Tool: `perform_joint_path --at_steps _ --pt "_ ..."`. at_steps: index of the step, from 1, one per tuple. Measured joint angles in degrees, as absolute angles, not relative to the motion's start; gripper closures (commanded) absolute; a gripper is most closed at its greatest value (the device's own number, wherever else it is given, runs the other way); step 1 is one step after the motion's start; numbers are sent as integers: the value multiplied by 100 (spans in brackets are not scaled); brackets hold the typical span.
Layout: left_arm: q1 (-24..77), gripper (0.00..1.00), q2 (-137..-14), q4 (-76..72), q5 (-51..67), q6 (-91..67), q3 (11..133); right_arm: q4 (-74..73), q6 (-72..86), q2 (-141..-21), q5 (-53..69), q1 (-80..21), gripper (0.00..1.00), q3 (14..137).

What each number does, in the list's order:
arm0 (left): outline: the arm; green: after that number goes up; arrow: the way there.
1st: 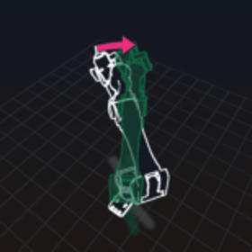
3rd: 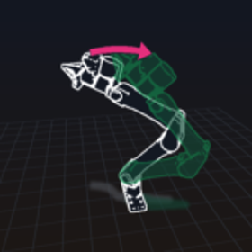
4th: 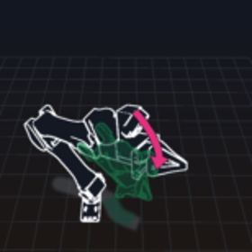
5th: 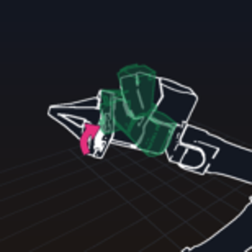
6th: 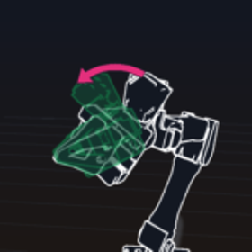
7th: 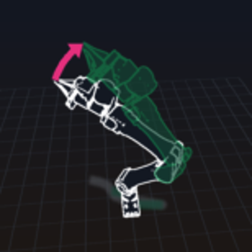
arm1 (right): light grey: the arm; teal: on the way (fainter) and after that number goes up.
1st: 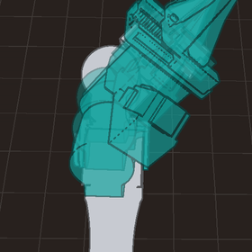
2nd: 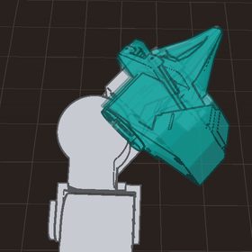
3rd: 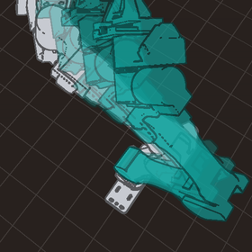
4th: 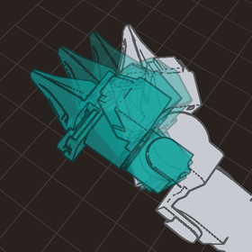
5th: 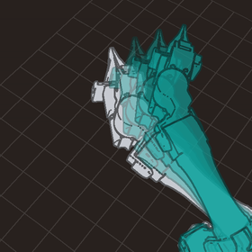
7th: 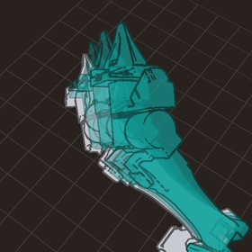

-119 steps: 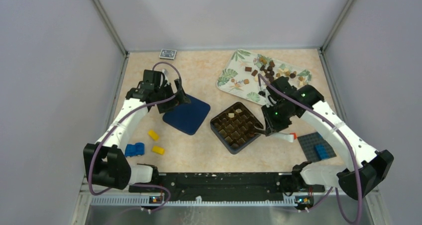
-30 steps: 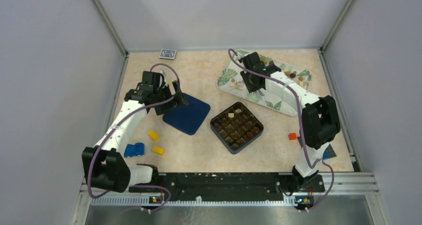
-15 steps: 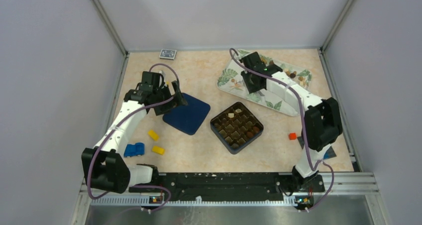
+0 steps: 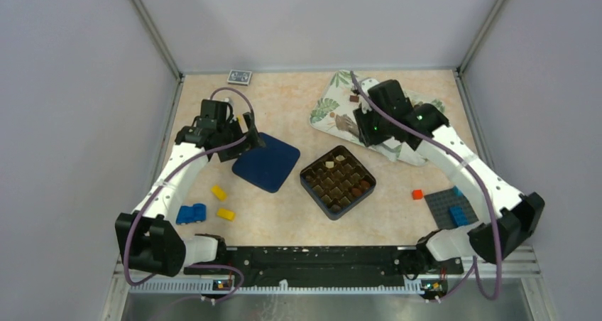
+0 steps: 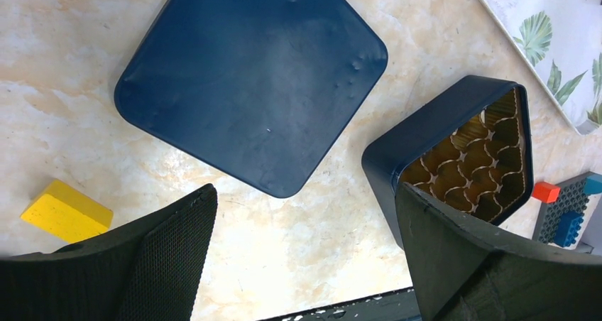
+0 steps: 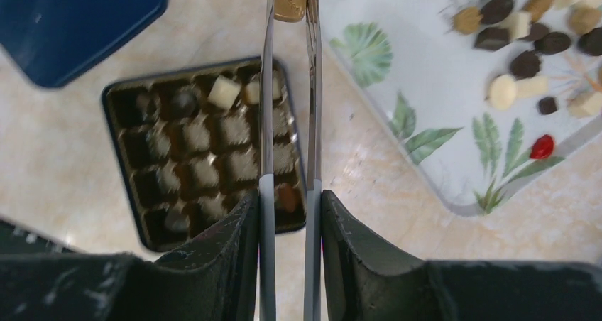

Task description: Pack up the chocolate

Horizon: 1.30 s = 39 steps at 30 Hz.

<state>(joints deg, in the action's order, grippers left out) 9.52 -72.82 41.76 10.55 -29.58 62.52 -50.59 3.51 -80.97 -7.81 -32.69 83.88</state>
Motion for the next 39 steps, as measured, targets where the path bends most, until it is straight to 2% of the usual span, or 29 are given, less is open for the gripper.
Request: perform_joint_path --at_steps 5,13,27,39 --pt "952 1 -7284 4174 954 -2934 6296 -5959 384 -7336 -191 -3745 84 8003" --pt "952 1 -7341 4178 913 -2926 6405 -7006 690 -6724 528 -3933 84 7730" --pt "952 1 -7343 4176 851 -2930 6410 -7605 1039 -6893 552 -4228 83 7537" --pt "952 1 -7343 4174 871 -2930 6410 -7570 1074 -6936 491 -4303 78 7352"
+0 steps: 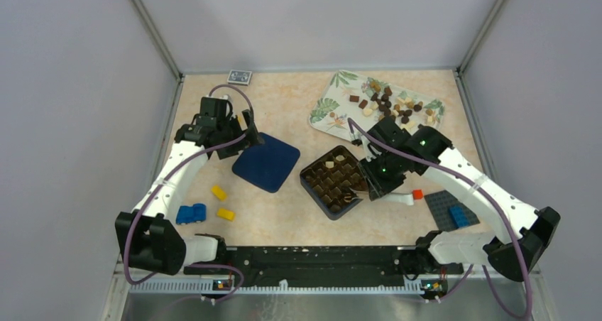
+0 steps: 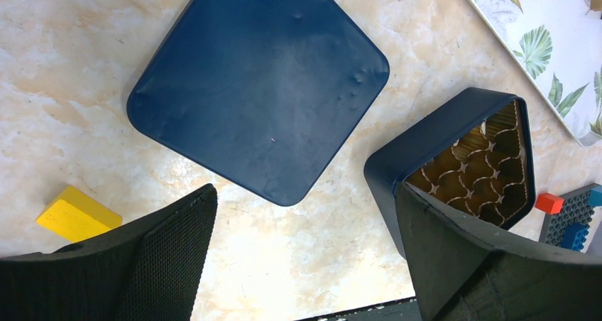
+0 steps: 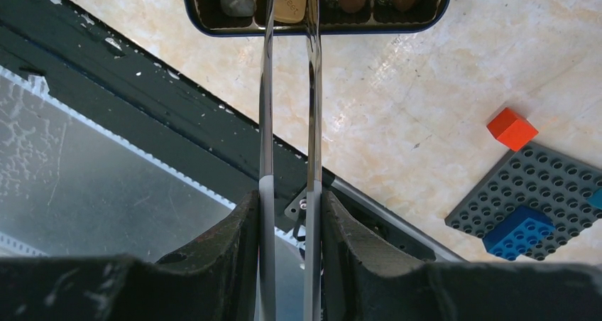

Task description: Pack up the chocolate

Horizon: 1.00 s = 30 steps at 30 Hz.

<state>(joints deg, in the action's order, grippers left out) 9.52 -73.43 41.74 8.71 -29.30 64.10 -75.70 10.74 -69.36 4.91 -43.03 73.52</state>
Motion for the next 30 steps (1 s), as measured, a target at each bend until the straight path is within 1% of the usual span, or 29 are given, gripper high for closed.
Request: perform_joint_path --at_steps 3,5,9,15,16,18,20,22,27,30 --pt "952 1 -7343 4171 871 -2930 6410 -7518 1074 -6976 471 -4335 76 7352" --pt "952 1 -7343 4171 871 -2930 6410 -7481 1074 -7006 469 -4351 70 7352" --pt "952 1 -7343 4169 869 -2930 6410 -7465 1074 -7043 464 -4388 64 7352" --pt "952 1 -7343 4167 867 -2930 6410 -7437 1076 -7081 469 -4421 63 7352" --pt "952 1 -7343 4167 867 -2928 6410 -7437 1076 -7081 469 -4421 65 7354" --pt "952 1 -7343 4167 869 -2930 6410 -7435 1076 -7081 469 -4421 73 7363" --pt "952 1 -7343 4167 869 -2930 6410 -7448 1079 -7081 460 -4421 88 7406" --pt "952 1 -7343 4165 869 -2930 6410 -7470 1074 -7081 458 -4423 100 7520" --pt "952 1 -7343 4163 871 -2928 6410 -7461 1100 -7070 399 -4425 100 8160" --pt "952 1 -7343 4163 873 -2928 6407 -7262 1116 -6995 8 -4425 100 8366"
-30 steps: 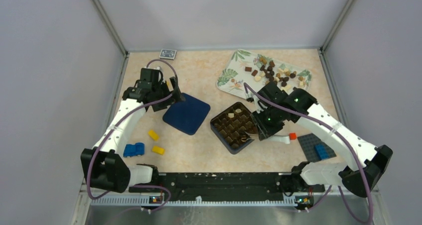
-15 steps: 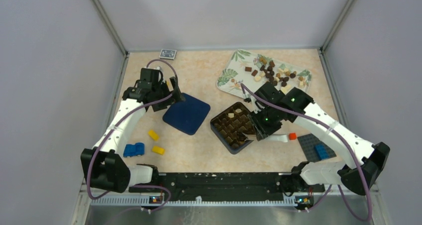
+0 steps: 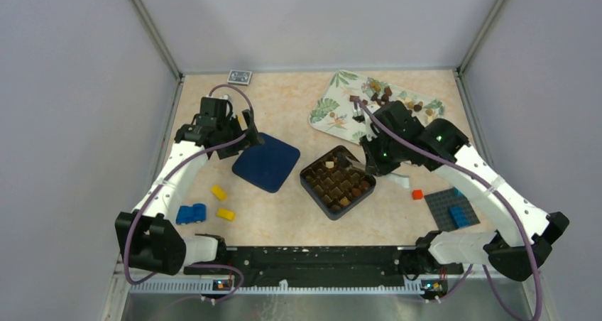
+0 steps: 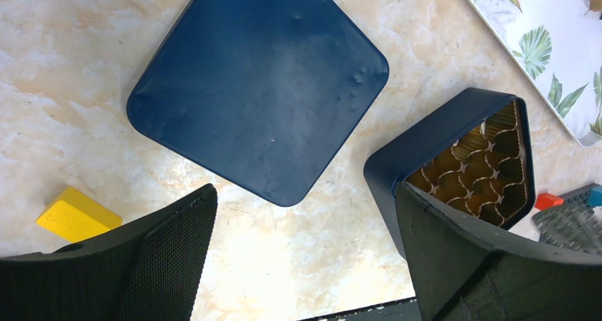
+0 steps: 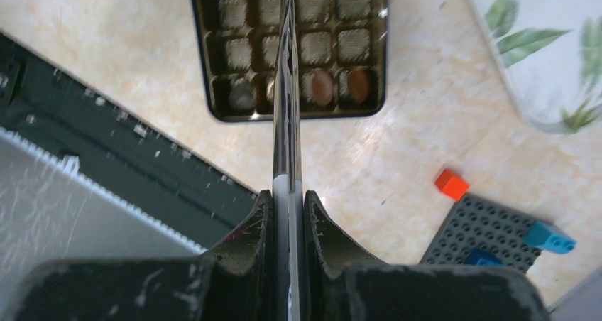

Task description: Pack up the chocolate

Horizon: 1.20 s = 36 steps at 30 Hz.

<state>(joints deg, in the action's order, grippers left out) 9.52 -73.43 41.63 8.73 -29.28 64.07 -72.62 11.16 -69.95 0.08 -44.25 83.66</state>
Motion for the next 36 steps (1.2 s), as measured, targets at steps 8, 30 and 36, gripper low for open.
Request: perform_joint_path --at_steps 8,30,36 --pt "952 1 -7338 4158 917 -2934 6401 -5791 1186 -7502 -961 -3765 92 8379" --pt "952 1 -6779 4289 508 -2764 6311 -3450 858 -10047 -1975 -3472 68 8764" --pt "952 1 -6779 4340 460 -2716 6311 -3378 668 -10420 -2119 -3645 66 8910"
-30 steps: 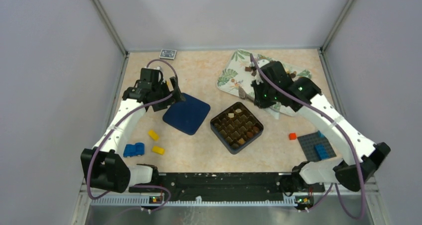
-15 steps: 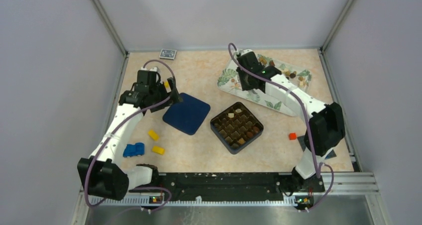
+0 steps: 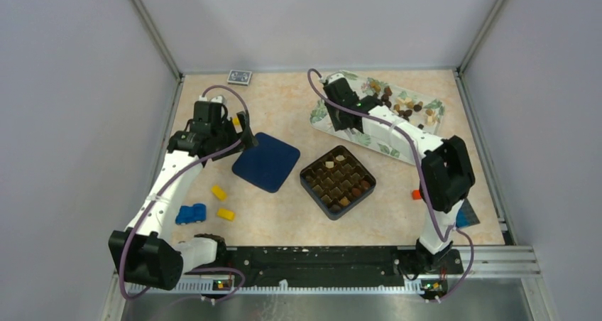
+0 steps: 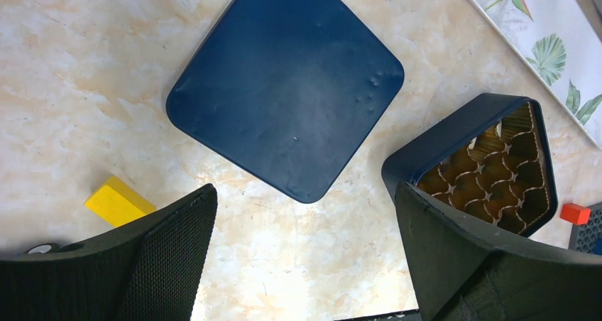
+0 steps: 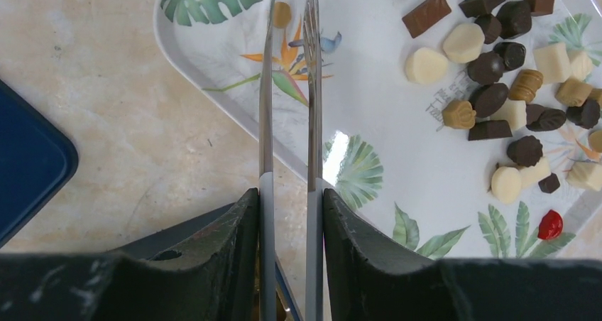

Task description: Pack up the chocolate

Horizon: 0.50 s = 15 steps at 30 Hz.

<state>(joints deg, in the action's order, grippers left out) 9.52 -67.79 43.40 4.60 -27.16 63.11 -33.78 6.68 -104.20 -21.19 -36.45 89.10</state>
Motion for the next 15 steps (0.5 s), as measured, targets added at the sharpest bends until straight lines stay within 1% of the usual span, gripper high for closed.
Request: perform_joint_path --at_steps 7,15 --pt "952 1 -6779 4359 458 -2703 6311 -3391 506 -10831 -2220 -3769 63 9118" --pt "952 1 -6779 4370 460 -2703 6311 -3430 309 -10965 -2471 -3935 67 9196"
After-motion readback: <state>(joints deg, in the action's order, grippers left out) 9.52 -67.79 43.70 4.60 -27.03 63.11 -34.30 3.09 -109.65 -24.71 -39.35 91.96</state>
